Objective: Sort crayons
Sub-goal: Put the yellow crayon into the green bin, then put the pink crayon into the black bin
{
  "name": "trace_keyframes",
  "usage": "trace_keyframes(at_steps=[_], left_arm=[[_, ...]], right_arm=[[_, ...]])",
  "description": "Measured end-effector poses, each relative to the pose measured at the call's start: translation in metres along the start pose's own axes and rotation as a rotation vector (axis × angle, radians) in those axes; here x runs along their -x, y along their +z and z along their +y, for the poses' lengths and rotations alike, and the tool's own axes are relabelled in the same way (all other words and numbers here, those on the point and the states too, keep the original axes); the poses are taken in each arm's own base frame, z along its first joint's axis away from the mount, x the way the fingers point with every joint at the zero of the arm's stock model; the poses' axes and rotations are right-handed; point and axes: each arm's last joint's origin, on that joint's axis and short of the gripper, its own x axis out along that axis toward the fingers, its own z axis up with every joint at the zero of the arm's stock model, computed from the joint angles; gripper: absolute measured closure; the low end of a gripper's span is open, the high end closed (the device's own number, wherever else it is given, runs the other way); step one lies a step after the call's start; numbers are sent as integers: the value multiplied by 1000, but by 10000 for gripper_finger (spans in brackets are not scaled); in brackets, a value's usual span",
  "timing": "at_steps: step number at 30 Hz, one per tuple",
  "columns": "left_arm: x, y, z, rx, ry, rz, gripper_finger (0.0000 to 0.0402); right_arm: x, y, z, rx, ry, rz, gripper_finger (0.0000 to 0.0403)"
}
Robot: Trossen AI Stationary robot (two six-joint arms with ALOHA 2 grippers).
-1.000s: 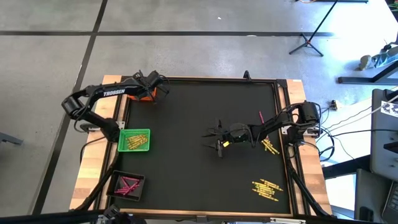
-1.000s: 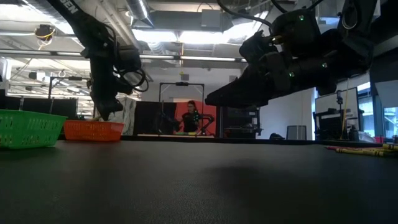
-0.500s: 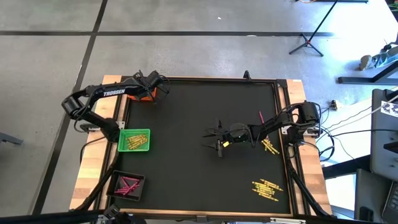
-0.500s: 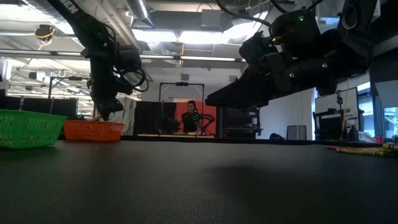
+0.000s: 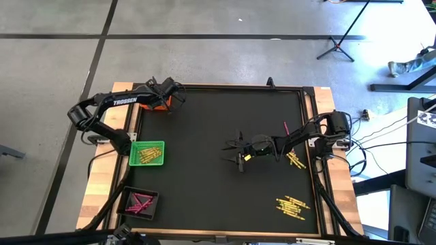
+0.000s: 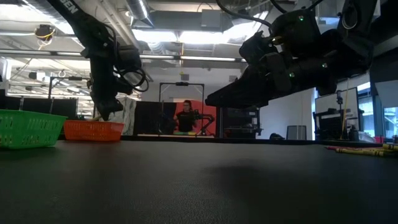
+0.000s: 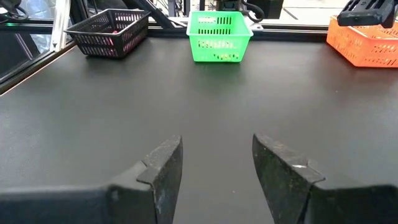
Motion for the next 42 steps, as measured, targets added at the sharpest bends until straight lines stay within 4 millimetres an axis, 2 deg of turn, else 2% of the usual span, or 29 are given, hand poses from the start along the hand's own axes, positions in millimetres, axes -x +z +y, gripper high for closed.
trace_keyframes(at_steps=[5, 12, 16, 20, 24, 27, 31, 36, 42], left_arm=[[0, 0, 0, 0, 0, 0, 382], [2, 0, -1, 0, -10, -2, 316], [25, 4, -5, 5, -64, -82, 303], [57, 9, -16, 28, -307, -261, 302], [89, 13, -37, -12, -558, -463, 302], [103, 13, -60, -65, -695, -604, 302], [112, 3, -93, -126, -813, -753, 302], [120, -13, -125, -111, -926, -940, 301], [116, -34, -155, -81, -1018, -1044, 301]], right_arm=[[0, 0, 0, 0, 0, 0, 210], [0, 0, 0, 0, 0, 0, 210], [0, 0, 0, 0, 0, 0, 210], [0, 0, 0, 0, 0, 1, 210], [0, 0, 0, -1, 0, 1, 210], [0, 0, 0, -12, -3, 2, 210], [1, 1, -1, -32, -50, 12, 210], [11, 16, -3, -57, -98, 35, 210], [39, 30, -6, -92, -245, 202, 210]])
